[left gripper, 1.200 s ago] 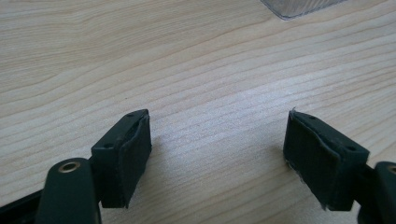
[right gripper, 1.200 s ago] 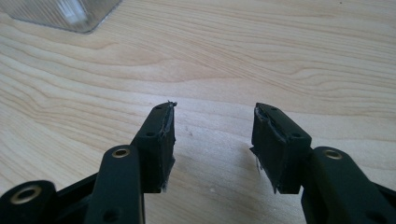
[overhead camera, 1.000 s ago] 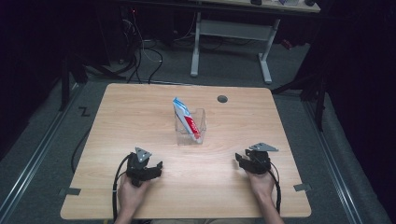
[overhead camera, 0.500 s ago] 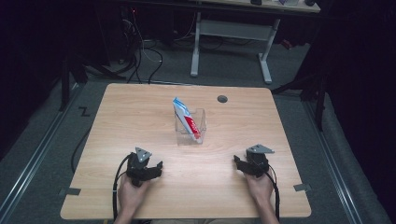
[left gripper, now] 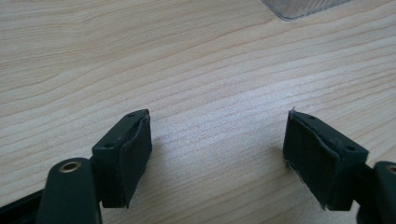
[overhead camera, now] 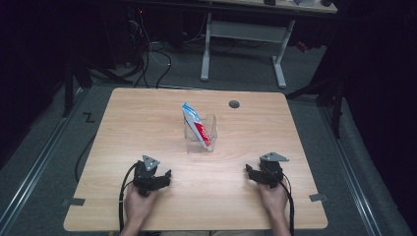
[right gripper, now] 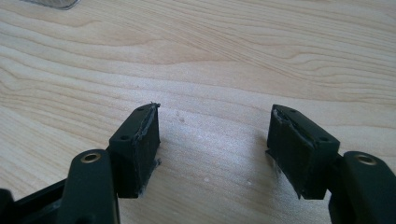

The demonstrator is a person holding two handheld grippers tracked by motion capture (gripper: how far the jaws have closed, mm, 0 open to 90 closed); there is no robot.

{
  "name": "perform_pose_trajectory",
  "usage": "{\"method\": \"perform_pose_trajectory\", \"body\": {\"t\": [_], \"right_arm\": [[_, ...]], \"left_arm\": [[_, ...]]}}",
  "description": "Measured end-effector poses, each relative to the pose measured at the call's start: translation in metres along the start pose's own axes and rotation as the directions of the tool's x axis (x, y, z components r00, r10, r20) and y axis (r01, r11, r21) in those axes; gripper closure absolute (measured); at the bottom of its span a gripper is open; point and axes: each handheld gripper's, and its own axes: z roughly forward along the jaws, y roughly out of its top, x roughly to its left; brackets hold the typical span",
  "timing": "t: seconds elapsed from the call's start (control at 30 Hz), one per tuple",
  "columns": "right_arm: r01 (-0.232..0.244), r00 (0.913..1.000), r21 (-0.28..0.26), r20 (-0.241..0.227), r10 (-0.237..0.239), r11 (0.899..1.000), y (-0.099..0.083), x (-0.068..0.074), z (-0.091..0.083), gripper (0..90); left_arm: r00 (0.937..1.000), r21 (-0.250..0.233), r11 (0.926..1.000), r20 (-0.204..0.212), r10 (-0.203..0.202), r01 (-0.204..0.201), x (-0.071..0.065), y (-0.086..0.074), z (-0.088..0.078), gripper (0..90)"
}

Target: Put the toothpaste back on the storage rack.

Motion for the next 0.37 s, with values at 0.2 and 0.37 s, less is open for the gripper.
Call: {"method": "perform_pose_trajectory", "body": {"t": [0.2, 0.37], "right_arm": [[-0.002, 1.0, 0.001, 0.001, 0.002, 1.0, 0.0, 0.0, -0.0001, 33.9], [-0.002, 1.0, 0.001, 0.0, 0.002, 1.0, 0.0, 0.0, 0.0, 33.8]], "left_arm": [[1.0, 0.0, 1.0, -0.001, -0.001, 0.001, -0.0001, 0.0001, 0.0001, 24.3], [1.0, 0.0, 1.0, -0.001, -0.004, 0.004, 0.0, 0.0002, 0.0001, 24.5]]}}
